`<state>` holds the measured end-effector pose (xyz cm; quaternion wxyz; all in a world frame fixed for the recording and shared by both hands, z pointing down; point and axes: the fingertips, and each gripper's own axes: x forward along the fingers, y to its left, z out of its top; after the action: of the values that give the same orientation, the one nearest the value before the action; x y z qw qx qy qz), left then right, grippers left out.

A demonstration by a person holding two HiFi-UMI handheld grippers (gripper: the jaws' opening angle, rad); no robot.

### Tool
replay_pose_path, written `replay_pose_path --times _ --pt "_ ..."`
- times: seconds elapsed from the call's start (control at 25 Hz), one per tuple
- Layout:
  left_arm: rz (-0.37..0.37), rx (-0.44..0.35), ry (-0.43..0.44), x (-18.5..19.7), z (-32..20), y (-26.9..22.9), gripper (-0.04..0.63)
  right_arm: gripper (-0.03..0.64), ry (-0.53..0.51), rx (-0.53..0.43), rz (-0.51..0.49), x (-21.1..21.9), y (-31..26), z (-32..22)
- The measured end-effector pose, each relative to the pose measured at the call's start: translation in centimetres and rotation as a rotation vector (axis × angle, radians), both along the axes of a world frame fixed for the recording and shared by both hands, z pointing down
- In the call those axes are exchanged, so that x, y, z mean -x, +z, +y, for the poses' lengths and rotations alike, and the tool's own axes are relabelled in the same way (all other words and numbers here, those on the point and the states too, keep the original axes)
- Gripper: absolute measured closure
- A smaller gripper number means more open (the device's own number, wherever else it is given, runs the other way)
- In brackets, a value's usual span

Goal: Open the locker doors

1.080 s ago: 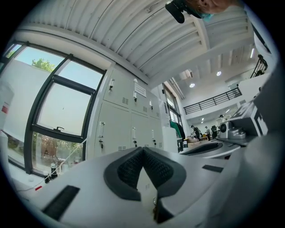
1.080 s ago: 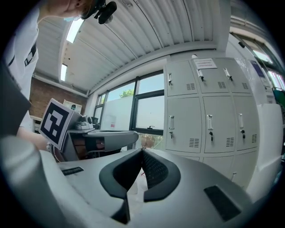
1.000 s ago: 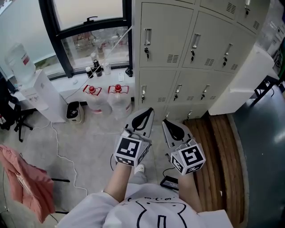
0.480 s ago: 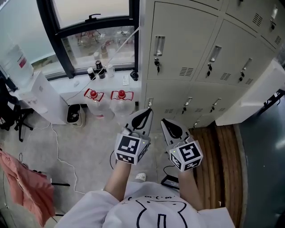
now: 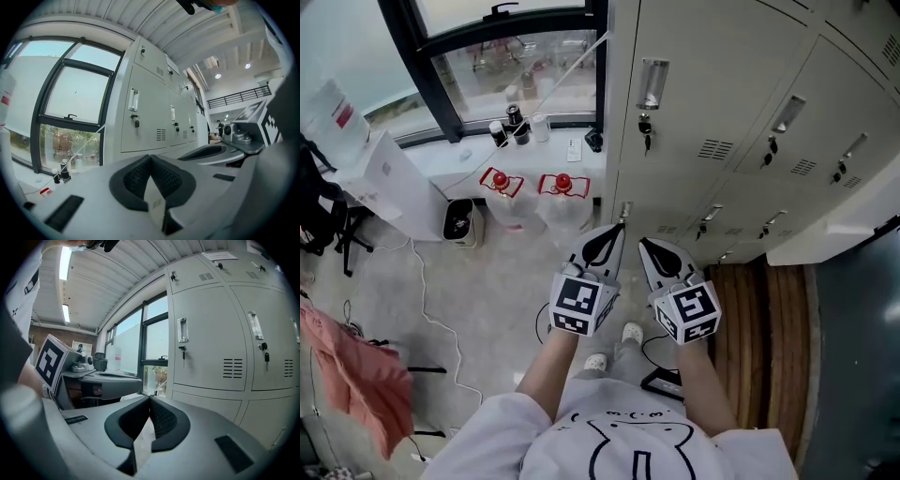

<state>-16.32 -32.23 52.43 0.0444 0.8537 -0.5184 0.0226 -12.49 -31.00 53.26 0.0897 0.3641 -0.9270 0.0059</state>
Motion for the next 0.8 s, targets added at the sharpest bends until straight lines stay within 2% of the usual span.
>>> replay_pose_path --times 0.16,0.32,0.4,0.52,0.64,0.8 --pt "-0.004 0.022 -0.023 -0.1 -2.3 2.2 0.575 0.627 -0.010 0.045 0.011 -0.1 2.7 -2.4" --pt "0.013 0.072 -0.066 1.0 -4.5 4.8 0.575 0.625 0.022 0.090 0.006 0.3 5.6 -5.6" --pt "0.010 0.098 -0.072 1.4 -5.3 5.8 0.575 0.605 0.028 0.116 0.013 1.0 7.1 -7.2" --pt "-0.009 0.125 -0.070 1.9 -6.2 6.9 0.575 0.510 0.022 0.163 0.027 2.5 10.0 -9.4" --pt "-0.026 0.149 -0.068 2.4 -7.1 7.9 0.575 0.483 0.040 0.208 0.041 3.7 13.1 -11.5" --pt "-0.023 0.181 -0.084 3.3 -8.0 8.8 0.575 0.476 0.119 0.291 0.036 3.7 17.0 -14.4"
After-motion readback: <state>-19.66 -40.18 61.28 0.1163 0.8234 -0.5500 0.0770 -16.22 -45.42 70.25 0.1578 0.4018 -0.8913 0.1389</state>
